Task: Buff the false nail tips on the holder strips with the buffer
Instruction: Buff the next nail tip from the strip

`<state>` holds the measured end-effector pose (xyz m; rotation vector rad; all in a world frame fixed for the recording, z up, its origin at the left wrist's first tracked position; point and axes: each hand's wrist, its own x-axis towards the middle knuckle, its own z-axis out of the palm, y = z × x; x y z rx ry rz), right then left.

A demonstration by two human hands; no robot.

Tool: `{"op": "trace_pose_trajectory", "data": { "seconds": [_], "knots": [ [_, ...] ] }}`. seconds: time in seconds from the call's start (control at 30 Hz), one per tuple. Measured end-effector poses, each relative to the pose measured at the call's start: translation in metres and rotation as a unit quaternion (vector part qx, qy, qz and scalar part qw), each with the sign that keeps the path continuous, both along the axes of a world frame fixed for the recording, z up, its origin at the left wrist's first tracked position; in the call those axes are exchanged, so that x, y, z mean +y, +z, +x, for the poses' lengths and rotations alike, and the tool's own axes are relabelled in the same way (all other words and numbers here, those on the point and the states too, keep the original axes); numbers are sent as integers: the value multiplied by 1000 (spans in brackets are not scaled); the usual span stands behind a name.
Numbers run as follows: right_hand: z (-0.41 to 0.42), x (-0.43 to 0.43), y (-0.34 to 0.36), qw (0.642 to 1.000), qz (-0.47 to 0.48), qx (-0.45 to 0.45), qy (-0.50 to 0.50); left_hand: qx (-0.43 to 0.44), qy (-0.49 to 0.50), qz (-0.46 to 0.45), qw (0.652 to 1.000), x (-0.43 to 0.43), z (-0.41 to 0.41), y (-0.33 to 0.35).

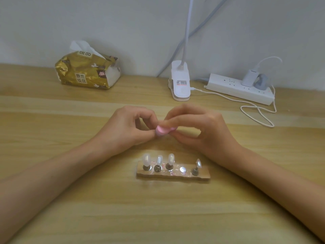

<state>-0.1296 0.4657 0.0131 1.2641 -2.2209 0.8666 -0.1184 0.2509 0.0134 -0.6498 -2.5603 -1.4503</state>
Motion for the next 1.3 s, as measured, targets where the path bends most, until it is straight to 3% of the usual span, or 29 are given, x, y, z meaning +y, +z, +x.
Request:
{"op": "trace_pose_trajectory", "data": {
  "seconds": [0.63,1.3],
  "knots": [
    [0,1,2,999,-21,-31,-30,-40,-3,1,999,-1,0,3],
    [1,-1,1,1000,-6,5,-7,-47,-11,5,999,-1,-2,2]
  ]
}}
